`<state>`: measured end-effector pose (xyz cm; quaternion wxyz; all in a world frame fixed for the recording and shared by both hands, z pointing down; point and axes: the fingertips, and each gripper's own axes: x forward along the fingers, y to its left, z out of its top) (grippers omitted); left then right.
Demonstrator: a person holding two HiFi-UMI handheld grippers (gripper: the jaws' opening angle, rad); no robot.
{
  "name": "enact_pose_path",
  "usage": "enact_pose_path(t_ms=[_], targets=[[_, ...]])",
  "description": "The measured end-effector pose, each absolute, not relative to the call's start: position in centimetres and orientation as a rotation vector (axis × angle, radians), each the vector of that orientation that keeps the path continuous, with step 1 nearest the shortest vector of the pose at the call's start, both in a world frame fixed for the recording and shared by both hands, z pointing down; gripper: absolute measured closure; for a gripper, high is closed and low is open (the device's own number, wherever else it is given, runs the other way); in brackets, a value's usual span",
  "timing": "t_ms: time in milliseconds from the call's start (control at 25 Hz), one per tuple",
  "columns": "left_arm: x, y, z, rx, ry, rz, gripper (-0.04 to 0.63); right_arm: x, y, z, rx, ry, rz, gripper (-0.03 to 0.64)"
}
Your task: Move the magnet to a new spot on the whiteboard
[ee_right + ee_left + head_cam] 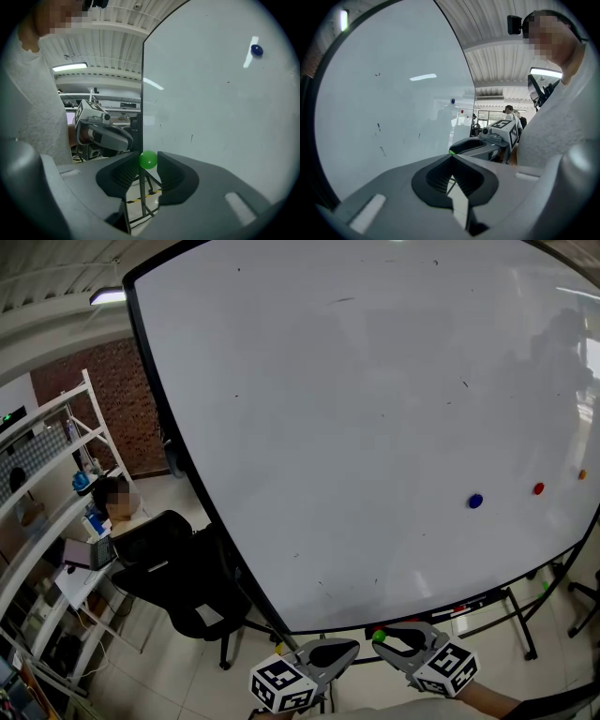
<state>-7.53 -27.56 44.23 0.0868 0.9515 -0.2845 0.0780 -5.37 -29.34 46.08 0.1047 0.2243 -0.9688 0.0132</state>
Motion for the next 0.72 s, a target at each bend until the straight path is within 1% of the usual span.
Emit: enact_pose_path(t_ms=[280,520,720], targets=[[-8.0,-27.8,44.3,2.826,-0.858,0.229,0.612,-4.9,-30.8,42.6,0.724,-2.868,-0.112,0.492],[-8.1,-27.9,44.5,2.823,-0.852,0.231,0.612,-4.6,-33.3,37.1,0.832,-2.868,-0.352,0.492],[-8.2,-28.3,44.6,2.82,-0.851,0.236,0.612,-5.8,-34.6,33.5,0.887,-2.885,-0.525,0.492]])
